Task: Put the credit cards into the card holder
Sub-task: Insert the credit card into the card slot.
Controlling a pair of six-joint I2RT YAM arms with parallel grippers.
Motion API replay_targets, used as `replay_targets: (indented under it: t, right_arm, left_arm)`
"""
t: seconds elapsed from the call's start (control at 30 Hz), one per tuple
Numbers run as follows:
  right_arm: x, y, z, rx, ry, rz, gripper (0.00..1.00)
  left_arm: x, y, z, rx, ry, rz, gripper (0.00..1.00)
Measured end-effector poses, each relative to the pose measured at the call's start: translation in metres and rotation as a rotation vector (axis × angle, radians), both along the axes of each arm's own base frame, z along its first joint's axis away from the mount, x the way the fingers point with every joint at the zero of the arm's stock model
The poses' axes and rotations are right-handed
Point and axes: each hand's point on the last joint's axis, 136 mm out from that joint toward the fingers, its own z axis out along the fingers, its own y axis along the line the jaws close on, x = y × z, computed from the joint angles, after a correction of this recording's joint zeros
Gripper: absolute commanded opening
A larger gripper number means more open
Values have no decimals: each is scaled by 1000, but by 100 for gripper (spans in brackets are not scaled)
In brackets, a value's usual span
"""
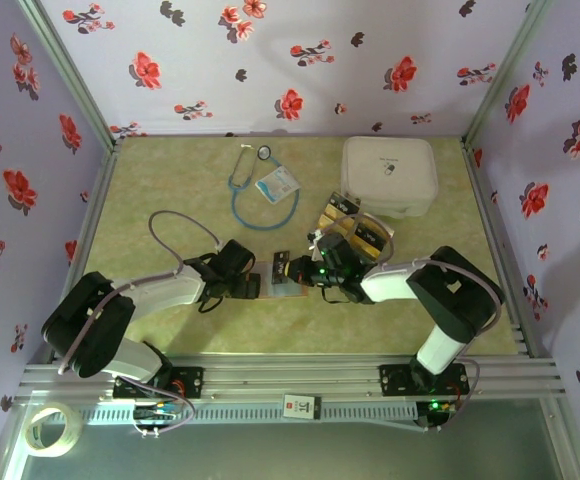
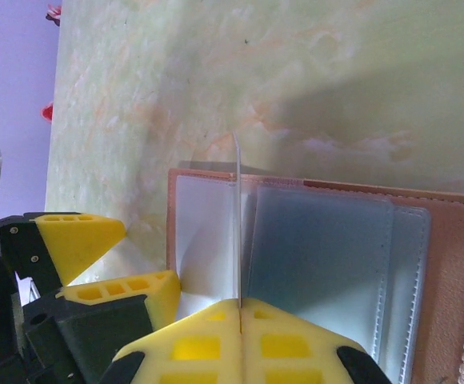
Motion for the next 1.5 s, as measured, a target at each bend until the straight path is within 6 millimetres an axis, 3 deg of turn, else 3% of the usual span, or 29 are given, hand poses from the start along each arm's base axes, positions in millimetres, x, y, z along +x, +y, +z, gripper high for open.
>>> replay_targets:
  t: [1.5]
  right_arm:
    - [-18,5,-15,132,80,19,0]
  left_arm:
    - [0,0,-1,0,0,4,100]
